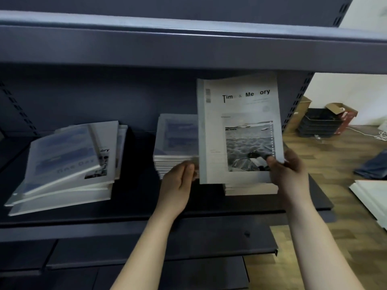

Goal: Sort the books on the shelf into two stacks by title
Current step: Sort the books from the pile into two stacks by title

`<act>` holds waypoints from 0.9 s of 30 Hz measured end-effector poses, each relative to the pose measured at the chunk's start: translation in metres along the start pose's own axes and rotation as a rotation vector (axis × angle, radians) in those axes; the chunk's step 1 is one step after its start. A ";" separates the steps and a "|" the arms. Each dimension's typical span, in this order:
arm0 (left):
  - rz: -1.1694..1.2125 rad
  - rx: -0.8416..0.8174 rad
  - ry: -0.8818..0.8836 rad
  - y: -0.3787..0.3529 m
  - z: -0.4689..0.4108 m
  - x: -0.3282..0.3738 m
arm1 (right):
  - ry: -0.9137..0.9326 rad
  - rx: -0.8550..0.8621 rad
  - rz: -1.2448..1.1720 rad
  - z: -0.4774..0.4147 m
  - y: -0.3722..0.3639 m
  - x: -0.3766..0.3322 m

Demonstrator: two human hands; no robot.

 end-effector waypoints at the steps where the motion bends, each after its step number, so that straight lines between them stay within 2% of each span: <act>1: -0.069 -0.013 -0.005 -0.007 -0.001 -0.005 | -0.011 0.006 0.026 -0.005 0.008 0.002; 5: -0.418 -0.019 -0.087 -0.027 -0.005 -0.020 | -0.007 0.021 0.152 -0.018 0.032 0.007; 7: -0.504 0.005 -0.106 -0.032 -0.006 -0.023 | 0.031 -0.012 0.248 -0.022 0.036 0.007; 12: -0.520 0.074 -0.124 -0.037 -0.005 -0.032 | 0.164 -0.115 0.584 -0.029 0.037 0.012; 17: -0.513 0.088 -0.112 -0.037 -0.004 -0.035 | 0.153 -0.108 0.782 -0.027 0.038 0.026; 21: -0.519 0.084 -0.110 -0.037 -0.004 -0.037 | 0.139 -0.036 0.838 -0.024 0.039 0.029; 25: -0.529 0.091 -0.131 -0.037 -0.005 -0.039 | 0.303 0.026 0.805 -0.018 0.040 0.027; 27: -0.556 0.100 -0.158 -0.039 -0.005 -0.039 | 0.361 -0.006 0.799 -0.018 0.038 0.028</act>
Point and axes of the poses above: each hand's wrist, its own z-axis away from the middle knuckle, its own y-axis out of the back of the hand, x = y × z, the point moved 5 cm from there along -z, towards the middle knuckle, and after that the axes turned 10 degrees about y, right-handed, at the moved point
